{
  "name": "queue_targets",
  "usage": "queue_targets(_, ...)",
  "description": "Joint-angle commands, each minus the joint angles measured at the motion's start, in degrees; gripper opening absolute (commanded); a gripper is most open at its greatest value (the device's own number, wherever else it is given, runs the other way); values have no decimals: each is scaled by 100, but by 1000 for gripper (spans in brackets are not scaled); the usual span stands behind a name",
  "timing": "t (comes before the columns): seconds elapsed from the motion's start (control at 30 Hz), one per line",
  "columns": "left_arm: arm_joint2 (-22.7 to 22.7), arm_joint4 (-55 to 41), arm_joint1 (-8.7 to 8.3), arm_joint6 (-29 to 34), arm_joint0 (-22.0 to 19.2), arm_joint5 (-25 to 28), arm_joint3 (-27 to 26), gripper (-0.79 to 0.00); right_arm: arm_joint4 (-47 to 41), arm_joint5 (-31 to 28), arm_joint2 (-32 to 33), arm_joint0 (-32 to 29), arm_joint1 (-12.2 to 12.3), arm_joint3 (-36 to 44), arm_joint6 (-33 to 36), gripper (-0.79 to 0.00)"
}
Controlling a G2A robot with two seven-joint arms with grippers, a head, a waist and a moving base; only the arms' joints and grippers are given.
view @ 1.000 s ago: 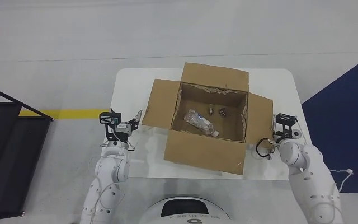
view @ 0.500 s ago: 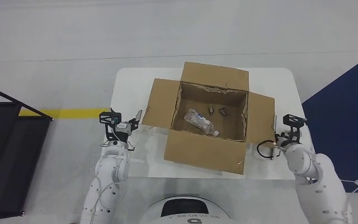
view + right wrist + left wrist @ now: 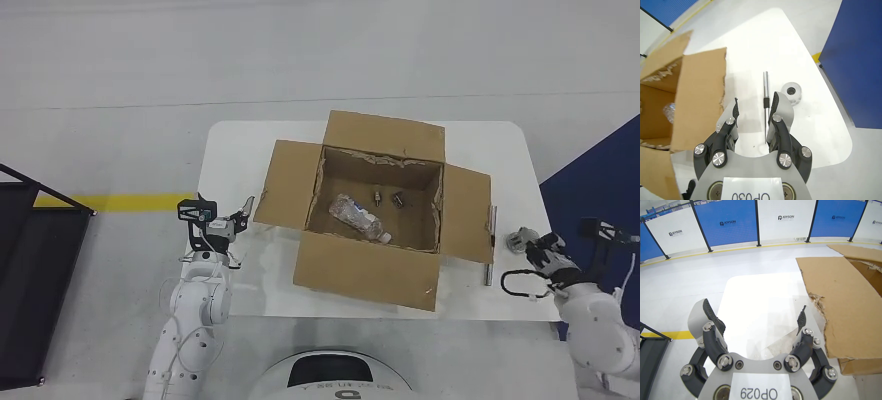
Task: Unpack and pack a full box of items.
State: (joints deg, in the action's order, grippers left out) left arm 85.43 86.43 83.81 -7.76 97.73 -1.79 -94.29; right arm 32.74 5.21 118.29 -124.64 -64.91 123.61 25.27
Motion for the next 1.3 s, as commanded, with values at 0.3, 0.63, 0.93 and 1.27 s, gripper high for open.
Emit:
queue_targets(0.3,0,0,0,0,0,0,0,0,1473,412,-1239,829,74,821,1179,-413)
queue_targets(0.63,0,0,0,0,0,0,0,0,2110,740,-2761,2627,80,-216,2235,-394)
queue_targets(0.93,0,0,0,0,0,0,0,0,2730,859,-3787,3443,28,-366,2790,-394)
queue_targets(1.27,0,0,0,0,0,0,0,0,3480,810,-4686,4125,-51,-366,3239,-351)
